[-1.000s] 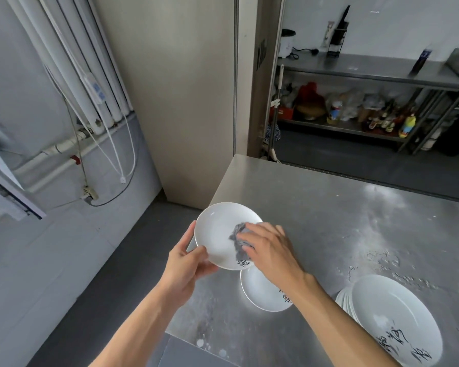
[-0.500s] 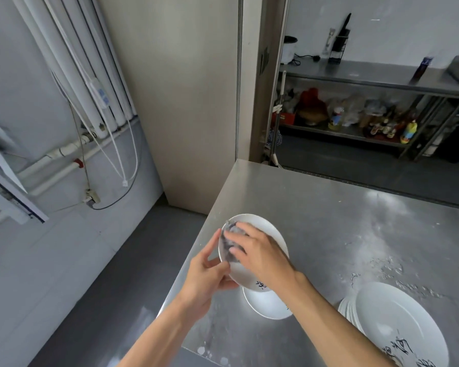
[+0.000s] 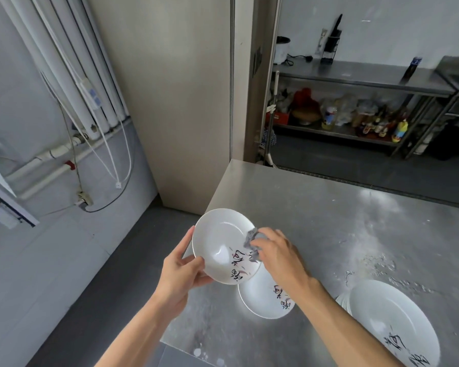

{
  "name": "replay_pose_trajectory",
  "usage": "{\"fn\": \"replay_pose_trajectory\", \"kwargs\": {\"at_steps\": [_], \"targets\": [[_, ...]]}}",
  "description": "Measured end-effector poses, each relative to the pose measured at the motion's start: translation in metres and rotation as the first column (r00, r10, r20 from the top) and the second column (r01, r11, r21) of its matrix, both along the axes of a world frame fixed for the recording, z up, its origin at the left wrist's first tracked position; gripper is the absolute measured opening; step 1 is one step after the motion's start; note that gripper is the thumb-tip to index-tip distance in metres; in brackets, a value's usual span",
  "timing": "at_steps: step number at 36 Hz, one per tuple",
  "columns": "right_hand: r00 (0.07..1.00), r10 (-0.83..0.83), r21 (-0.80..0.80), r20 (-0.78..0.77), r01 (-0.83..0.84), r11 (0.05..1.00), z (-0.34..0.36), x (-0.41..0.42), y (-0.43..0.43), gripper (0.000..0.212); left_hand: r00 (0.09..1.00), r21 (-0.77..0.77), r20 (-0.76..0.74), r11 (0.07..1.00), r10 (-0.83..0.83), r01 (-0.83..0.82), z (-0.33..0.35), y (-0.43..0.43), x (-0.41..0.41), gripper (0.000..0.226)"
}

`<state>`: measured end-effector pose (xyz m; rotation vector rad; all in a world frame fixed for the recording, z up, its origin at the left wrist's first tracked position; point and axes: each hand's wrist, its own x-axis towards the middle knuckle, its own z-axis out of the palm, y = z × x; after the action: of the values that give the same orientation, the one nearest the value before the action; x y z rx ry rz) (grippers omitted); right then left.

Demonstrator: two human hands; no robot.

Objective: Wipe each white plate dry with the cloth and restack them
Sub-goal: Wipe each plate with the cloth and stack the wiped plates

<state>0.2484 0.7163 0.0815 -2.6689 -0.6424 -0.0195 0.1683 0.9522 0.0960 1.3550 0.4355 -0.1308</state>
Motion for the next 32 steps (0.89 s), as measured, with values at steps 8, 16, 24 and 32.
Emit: {"fn": "replay_pose_trajectory", "kwargs": {"at_steps": [8, 16, 24, 32], "targets": [[0.967, -0.240, 0.234, -0.091, 0.255, 0.938, -0.005, -0.004, -0.019, 0.016, 0.996, -0.123, -0.025, 0.989, 0.084, -0.087, -0.001, 0.005, 0.000, 0.081], [0.990, 0.035, 0.344, -0.136, 0.014, 0.939, 0.002, -0.035, 0.001, 0.047, 0.999, -0.216, -0.024, 0.976, 0.035, -0.039, 0.005, -0.005, -0.001, 0.062], [0.998, 0.002, 0.385, 0.065, -0.027, 0.922, 0.003, -0.044, 0.003, 0.014, 0.997, -0.296, -0.063, 0.955, -0.048, 0.028, -0.005, -0.009, -0.001, 0.049], [0.997, 0.025, 0.237, 0.073, -0.042, 0.971, 0.017, -0.045, 0.003, 0.013, 0.996, 0.431, -0.010, 0.898, -0.094, 0.089, -0.030, -0.011, -0.008, 0.035]]}}
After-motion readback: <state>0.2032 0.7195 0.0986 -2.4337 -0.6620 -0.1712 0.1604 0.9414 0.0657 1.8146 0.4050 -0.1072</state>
